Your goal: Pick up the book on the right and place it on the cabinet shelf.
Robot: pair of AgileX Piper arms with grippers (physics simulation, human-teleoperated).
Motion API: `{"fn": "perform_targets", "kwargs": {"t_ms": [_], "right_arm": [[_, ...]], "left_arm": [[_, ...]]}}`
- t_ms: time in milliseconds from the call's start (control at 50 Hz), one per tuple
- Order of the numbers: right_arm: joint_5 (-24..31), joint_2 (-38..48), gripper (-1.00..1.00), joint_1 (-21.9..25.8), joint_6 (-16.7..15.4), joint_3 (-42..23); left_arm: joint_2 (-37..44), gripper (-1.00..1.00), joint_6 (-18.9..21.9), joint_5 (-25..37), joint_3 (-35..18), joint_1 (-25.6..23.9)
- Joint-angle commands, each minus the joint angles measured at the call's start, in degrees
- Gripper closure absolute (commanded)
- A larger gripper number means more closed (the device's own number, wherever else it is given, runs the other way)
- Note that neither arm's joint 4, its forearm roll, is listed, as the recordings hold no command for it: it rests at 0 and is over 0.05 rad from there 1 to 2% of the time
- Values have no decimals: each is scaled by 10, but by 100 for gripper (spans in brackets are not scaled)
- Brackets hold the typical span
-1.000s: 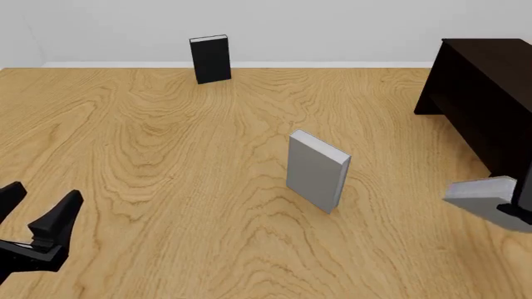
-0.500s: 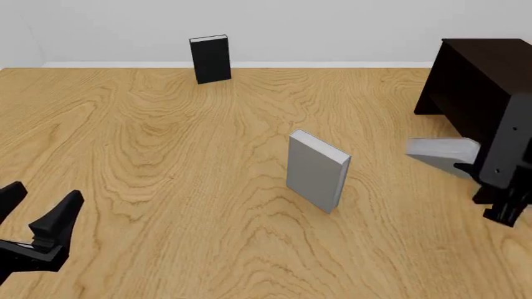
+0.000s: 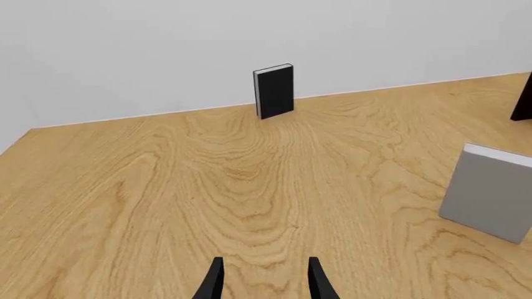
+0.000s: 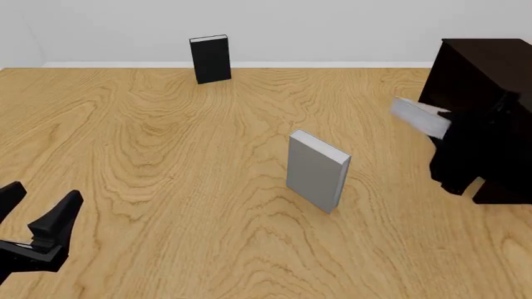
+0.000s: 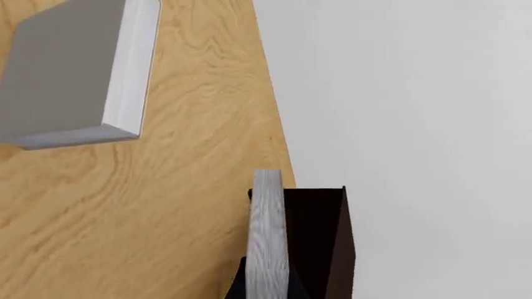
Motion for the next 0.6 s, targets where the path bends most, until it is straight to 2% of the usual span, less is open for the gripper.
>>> {"fn": "perform_targets", "kwargs": {"t_ms": [20, 40, 100, 140, 240, 300, 400, 560, 600], "right_arm": [[-248, 104, 100, -25, -69, 44], [-275, 116, 100, -26, -79, 47], [-270, 125, 100, -33, -62, 32], [-303, 151, 100, -36, -82, 37], [-328, 172, 100, -44, -79, 24], [-330, 182, 100, -51, -67, 12], [-351, 219, 100, -52, -79, 6], [-342, 239, 100, -66, -63, -21], [-346, 250, 100, -65, -68, -21]], "left_arm": [[4, -100, -1, -5, 0, -2], [7, -100, 0, -8, 0, -1], [11, -100, -2, -13, 0, -2], [15, -100, -3, -16, 0, -3], [9, -100, -3, -11, 0, -2], [13, -100, -3, -16, 0, -3], [10, -100, -3, -12, 0, -6], [2, -100, -4, -5, 0, -5], [1, -100, -5, -4, 0, -5]]}}
